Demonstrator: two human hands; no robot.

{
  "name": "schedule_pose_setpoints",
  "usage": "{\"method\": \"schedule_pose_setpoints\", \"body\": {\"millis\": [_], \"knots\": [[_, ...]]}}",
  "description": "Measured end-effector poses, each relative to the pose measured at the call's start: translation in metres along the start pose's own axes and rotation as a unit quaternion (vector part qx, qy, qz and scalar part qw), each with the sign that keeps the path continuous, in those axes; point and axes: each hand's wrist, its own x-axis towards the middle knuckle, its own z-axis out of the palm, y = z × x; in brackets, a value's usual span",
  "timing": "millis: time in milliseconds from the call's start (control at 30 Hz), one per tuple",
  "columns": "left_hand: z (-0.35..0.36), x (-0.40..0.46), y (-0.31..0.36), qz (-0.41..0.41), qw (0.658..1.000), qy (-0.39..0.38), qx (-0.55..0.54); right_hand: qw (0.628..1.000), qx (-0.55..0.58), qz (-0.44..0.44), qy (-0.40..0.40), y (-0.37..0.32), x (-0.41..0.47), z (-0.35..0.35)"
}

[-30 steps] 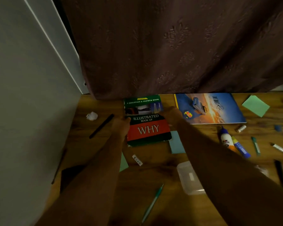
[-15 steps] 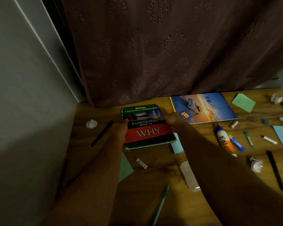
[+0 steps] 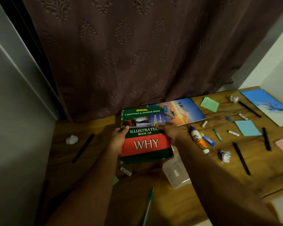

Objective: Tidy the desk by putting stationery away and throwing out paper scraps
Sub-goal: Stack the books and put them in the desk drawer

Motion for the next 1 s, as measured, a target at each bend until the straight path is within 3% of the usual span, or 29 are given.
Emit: {"method": "schedule_pose_setpoints", "body": {"millis": [200, 433, 633, 800, 1000], "knots": [[0.03, -0.006, 0.013, 0.057, 0.997, -0.03, -0.042, 0.996, 0.078, -0.029, 0.027, 0.0, -0.01, -0.031], [0.081, -0.007, 0.045, 0.097, 0.995, -0.03, 0.016, 0.993, 0.108, -0.053, 0.017, -0.023, -0.011, -0.072], [0.132, 0.0, 0.065, 0.1, 0.983, -0.066, 0.136, 0.983, 0.17, -0.045, 0.056, -0.033, 0.004, -0.113], [0.17, 0.02, 0.071, 0.131, 0.959, -0.02, 0.25, 0.963, 0.259, -0.013, 0.078, -0.026, 0.016, -0.13], [0.19, 0.049, 0.092, 0.136, 0.915, 0.003, 0.379, 0.961, 0.261, 0.025, 0.093, -0.008, 0.036, -0.122]]}}
